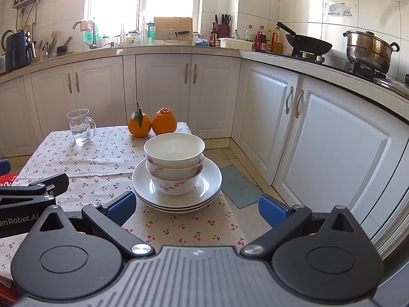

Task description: Organize plates and bowls

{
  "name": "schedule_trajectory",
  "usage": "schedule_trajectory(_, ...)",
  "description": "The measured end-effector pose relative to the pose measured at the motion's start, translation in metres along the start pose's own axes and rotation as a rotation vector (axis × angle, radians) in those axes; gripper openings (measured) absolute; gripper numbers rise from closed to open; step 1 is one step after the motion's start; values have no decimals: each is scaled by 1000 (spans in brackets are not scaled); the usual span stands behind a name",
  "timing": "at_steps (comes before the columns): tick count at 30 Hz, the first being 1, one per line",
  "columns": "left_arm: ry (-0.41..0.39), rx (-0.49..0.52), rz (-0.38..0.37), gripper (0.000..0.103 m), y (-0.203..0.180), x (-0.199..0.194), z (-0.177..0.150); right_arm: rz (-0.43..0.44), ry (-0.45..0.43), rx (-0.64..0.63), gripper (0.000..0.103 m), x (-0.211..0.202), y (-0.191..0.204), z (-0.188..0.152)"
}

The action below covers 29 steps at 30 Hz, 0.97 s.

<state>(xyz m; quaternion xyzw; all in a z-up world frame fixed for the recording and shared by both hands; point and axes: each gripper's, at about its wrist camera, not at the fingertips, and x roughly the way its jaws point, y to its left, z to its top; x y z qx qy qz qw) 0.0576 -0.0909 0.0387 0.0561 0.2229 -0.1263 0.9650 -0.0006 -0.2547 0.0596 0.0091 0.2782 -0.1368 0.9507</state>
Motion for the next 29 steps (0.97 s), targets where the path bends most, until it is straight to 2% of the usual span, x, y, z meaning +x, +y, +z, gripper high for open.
schedule_trajectory(29,-3,-4,3,102,1,-3,2,-2,-8,-3,103,-2,-1,3)
